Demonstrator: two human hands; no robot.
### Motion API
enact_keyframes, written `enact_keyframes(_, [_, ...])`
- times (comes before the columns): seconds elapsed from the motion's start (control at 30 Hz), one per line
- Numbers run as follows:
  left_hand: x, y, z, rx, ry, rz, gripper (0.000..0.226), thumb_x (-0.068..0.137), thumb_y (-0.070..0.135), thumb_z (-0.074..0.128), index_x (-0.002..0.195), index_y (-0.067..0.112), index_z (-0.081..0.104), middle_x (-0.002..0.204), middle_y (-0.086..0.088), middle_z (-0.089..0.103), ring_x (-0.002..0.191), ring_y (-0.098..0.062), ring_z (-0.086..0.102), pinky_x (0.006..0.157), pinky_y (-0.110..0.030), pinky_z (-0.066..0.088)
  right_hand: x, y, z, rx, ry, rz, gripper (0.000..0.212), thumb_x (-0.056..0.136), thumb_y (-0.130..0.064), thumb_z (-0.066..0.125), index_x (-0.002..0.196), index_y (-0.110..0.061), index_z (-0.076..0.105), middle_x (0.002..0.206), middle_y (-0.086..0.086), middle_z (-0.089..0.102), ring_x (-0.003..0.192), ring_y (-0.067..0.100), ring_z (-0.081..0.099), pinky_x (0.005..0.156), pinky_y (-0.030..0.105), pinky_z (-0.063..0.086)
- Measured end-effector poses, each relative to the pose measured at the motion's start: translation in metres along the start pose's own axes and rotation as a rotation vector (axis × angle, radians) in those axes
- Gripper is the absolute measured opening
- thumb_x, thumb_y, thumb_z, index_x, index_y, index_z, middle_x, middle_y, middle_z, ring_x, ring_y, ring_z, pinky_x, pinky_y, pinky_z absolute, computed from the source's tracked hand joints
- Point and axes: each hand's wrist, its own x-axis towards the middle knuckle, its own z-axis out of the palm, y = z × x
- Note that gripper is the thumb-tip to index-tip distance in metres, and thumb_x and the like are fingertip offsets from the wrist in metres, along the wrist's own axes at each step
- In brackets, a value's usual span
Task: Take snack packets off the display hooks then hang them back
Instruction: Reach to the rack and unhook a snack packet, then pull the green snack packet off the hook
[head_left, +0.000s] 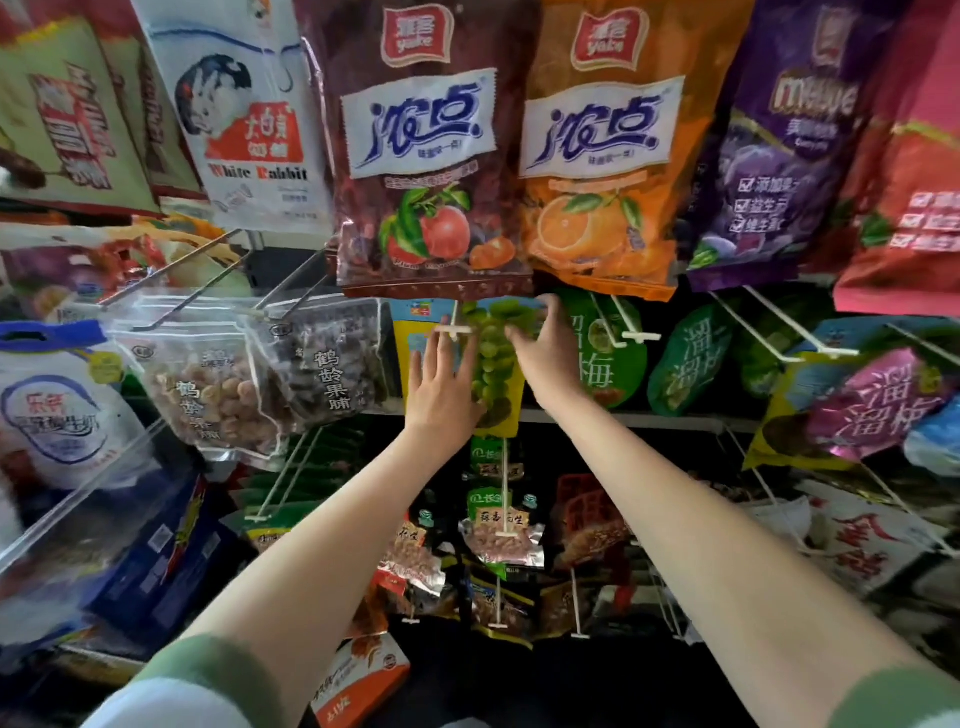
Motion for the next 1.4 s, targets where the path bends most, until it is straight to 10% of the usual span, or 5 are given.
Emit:
enact_keyframes(0.1, [0.004,0.013,0.01,-0.067,-0.053,-0.014,0.092,0.091,0.051,0.048,0.147,0.022,-0.018,0.155,-0.018,-0.017,0.144,-0.033,-0.013,0.117,-0.048,0.001,-0.021,0.043,-0.019,-0.127,-0.023,-0.144,0.046,0.092,-0.021,0.057,0.133,-0.015,0.038,0.131,0.006,0.046,0.118,0.019,0.046,0.094,0.03,0.042])
enact_keyframes(0.37, [-0.025,0.113,0.025,-0.29,-0.218,-0.034,0.101,0.087,0.048,0.055,0.146,0.019,-0.021,0.153,-0.013,-0.027,0.143,-0.033,-0.016,0.115,-0.051,0.003,-0.043,0.13,-0.115,-0.186,0.057,0.019,0.04,0.093,-0.023,0.055,0.13,-0.014,0.042,0.123,0.003,0.047,0.102,0.009,0.05,0.08,0.017,0.041])
enact_keyframes(0.77, [0.02,0.216,0.004,-0.82,-0.166,0.044,0.091,0.083,0.011,0.062,0.149,0.008,-0.001,0.151,-0.019,0.015,0.139,-0.034,0.018,0.114,-0.043,0.024,-0.048,0.192,-0.244,-0.143,0.487,0.38,0.069,0.082,-0.008,0.067,0.138,-0.001,0.028,0.135,0.019,0.037,0.128,0.032,0.033,0.105,0.04,0.03])
enact_keyframes(1.1, [0.022,0.26,0.0,-0.898,-0.052,-0.218,0.037,0.092,0.014,0.05,0.128,0.007,0.047,0.117,-0.012,0.061,0.104,-0.03,0.058,0.078,-0.037,0.049,-0.045,0.213,-0.266,-0.263,0.028,0.051,0.013,0.088,-0.014,0.06,0.099,-0.011,0.053,0.095,0.002,0.057,0.091,0.02,0.057,0.078,0.029,0.046])
enact_keyframes(1.4, [-0.026,0.189,-0.004,-0.542,0.043,-0.191,0.055,0.095,0.013,0.045,0.146,0.01,0.025,0.138,-0.015,0.038,0.126,-0.032,0.039,0.09,-0.037,0.043,-0.02,0.125,-0.165,-0.026,-0.384,-0.154,0.062,0.093,-0.024,0.055,0.146,-0.02,0.023,0.147,0.004,0.035,0.133,0.018,0.037,0.106,0.029,0.032])
